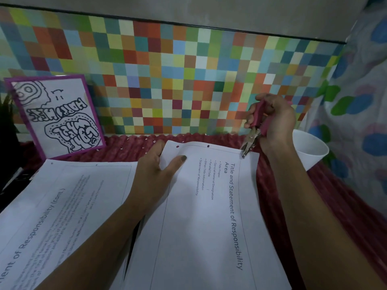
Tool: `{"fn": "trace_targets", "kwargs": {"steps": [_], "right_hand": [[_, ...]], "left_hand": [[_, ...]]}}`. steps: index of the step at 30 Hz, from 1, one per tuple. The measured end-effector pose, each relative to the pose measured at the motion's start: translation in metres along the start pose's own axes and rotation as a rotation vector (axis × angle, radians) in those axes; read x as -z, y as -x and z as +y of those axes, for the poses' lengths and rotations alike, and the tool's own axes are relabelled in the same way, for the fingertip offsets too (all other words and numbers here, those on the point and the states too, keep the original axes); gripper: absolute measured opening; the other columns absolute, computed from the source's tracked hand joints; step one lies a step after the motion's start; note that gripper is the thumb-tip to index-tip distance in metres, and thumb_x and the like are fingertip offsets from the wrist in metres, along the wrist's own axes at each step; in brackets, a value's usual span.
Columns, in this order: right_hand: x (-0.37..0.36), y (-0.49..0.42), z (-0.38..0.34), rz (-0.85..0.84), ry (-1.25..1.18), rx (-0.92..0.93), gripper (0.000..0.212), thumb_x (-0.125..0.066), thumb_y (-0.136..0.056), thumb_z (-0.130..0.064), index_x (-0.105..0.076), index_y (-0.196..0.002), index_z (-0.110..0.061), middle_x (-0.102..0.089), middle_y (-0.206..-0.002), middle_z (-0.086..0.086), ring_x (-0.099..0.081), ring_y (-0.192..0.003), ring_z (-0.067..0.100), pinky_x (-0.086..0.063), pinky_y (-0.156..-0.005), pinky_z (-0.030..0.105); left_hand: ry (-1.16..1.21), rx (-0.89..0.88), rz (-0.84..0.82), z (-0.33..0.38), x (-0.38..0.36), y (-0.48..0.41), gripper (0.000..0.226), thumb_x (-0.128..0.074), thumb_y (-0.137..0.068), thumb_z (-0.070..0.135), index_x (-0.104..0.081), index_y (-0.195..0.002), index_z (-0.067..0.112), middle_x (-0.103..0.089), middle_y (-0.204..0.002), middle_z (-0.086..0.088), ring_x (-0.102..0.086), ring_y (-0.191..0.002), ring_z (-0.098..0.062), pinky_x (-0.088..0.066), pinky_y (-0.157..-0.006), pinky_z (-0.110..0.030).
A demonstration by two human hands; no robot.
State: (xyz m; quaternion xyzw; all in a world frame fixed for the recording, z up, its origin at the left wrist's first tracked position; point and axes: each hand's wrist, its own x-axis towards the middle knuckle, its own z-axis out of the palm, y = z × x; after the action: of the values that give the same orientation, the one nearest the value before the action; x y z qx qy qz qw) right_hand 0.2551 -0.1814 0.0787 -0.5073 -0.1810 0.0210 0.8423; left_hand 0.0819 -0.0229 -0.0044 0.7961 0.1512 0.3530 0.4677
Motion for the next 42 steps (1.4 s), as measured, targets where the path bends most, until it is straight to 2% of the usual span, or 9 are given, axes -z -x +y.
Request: {"fn": "trace_targets", "kwargs": {"steps": [3,9,15,26,31,34,37,40,42], "right_hand": [[-0.001,0.002,-0.003,0.021,-0.020,0.007,0.016,-0.043,-0.089,-0.009,-0.058,-0.085,-0.003,-0.054,-0.057,0.013,-0.043,-0.041,0.023,-0.039,-0.042,0.026],[-0.003,0.005,-0.003,0.026,-0.043,0.022,0.017,-0.045,-0.088,-0.009,-0.058,-0.080,-0.003,-0.052,-0.057,0.014,-0.041,-0.040,0.023,-0.037,-0.040,0.026],[-0.004,0.007,-0.003,0.015,-0.035,0.027,0.017,-0.046,-0.089,-0.009,-0.058,-0.081,-0.001,-0.053,-0.058,0.014,-0.042,-0.040,0.024,-0.039,-0.041,0.026],[-0.001,0.000,0.010,0.018,-0.024,0.064,0.016,-0.048,-0.085,-0.010,-0.054,-0.071,-0.004,-0.050,-0.055,0.015,-0.038,-0.039,0.023,-0.035,-0.042,0.027],[0.000,-0.002,0.019,0.073,-0.012,0.055,0.012,-0.049,-0.082,-0.009,-0.053,-0.071,-0.006,-0.048,-0.052,0.013,-0.037,-0.037,0.022,-0.033,-0.042,0.025],[-0.001,0.000,0.021,0.090,0.007,0.076,0.014,-0.048,-0.084,-0.004,-0.053,-0.071,-0.005,-0.047,-0.049,0.011,-0.037,-0.034,0.021,-0.032,-0.041,0.024],[0.000,-0.001,0.022,0.061,-0.010,0.054,0.014,-0.050,-0.083,-0.007,-0.054,-0.070,-0.005,-0.049,-0.051,0.012,-0.038,-0.035,0.022,-0.033,-0.041,0.025],[0.001,-0.004,0.020,-0.051,-0.009,-0.002,0.015,-0.051,-0.077,-0.013,-0.061,-0.081,-0.003,-0.054,-0.060,0.014,-0.044,-0.042,0.025,-0.039,-0.044,0.028],[0.002,-0.007,0.019,-0.143,0.011,-0.029,0.027,-0.047,-0.072,-0.012,-0.062,-0.092,-0.002,-0.056,-0.066,0.015,-0.048,-0.049,0.027,-0.044,-0.051,0.032]], "left_hand": [[0.001,-0.020,0.006,0.002,-0.001,0.000,0.021,-0.067,-0.087,0.026,-0.060,-0.095,0.008,-0.067,-0.085,-0.009,-0.063,-0.079,-0.027,-0.054,-0.071,-0.046],[-0.018,-0.026,0.019,0.003,0.001,0.001,0.018,-0.067,-0.086,0.026,-0.061,-0.093,0.010,-0.067,-0.081,-0.002,-0.061,-0.074,-0.016,-0.049,-0.064,-0.027],[-0.016,-0.033,0.009,0.002,0.002,0.001,0.021,-0.067,-0.087,0.028,-0.060,-0.095,0.010,-0.067,-0.084,-0.006,-0.062,-0.078,-0.025,-0.053,-0.071,-0.045],[-0.023,-0.063,0.002,0.001,0.002,0.001,0.016,-0.065,-0.088,0.029,-0.059,-0.092,0.015,-0.065,-0.083,-0.011,-0.058,-0.076,-0.031,-0.051,-0.065,-0.045],[-0.038,-0.056,-0.015,0.000,0.002,0.001,0.013,-0.065,-0.088,0.028,-0.060,-0.093,0.019,-0.066,-0.083,-0.002,-0.059,-0.074,-0.023,-0.051,-0.067,-0.036],[-0.030,-0.060,-0.023,0.002,0.002,0.002,0.015,-0.066,-0.088,0.025,-0.060,-0.097,0.014,-0.067,-0.082,0.010,-0.060,-0.075,-0.007,-0.046,-0.063,-0.016],[-0.045,-0.056,-0.021,0.001,0.001,0.002,0.012,-0.066,-0.088,0.024,-0.056,-0.091,0.017,-0.061,-0.077,0.015,-0.055,-0.070,0.003,-0.043,-0.062,-0.010],[-0.035,-0.038,-0.028,-0.002,0.002,0.000,0.016,-0.065,-0.089,0.029,-0.059,-0.099,0.018,-0.068,-0.090,0.003,-0.062,-0.079,-0.011,-0.052,-0.073,-0.029],[-0.029,-0.022,-0.029,-0.004,0.002,-0.001,0.012,-0.065,-0.089,0.028,-0.057,-0.097,0.027,-0.067,-0.090,0.009,-0.061,-0.078,-0.006,-0.051,-0.076,-0.024]]}}
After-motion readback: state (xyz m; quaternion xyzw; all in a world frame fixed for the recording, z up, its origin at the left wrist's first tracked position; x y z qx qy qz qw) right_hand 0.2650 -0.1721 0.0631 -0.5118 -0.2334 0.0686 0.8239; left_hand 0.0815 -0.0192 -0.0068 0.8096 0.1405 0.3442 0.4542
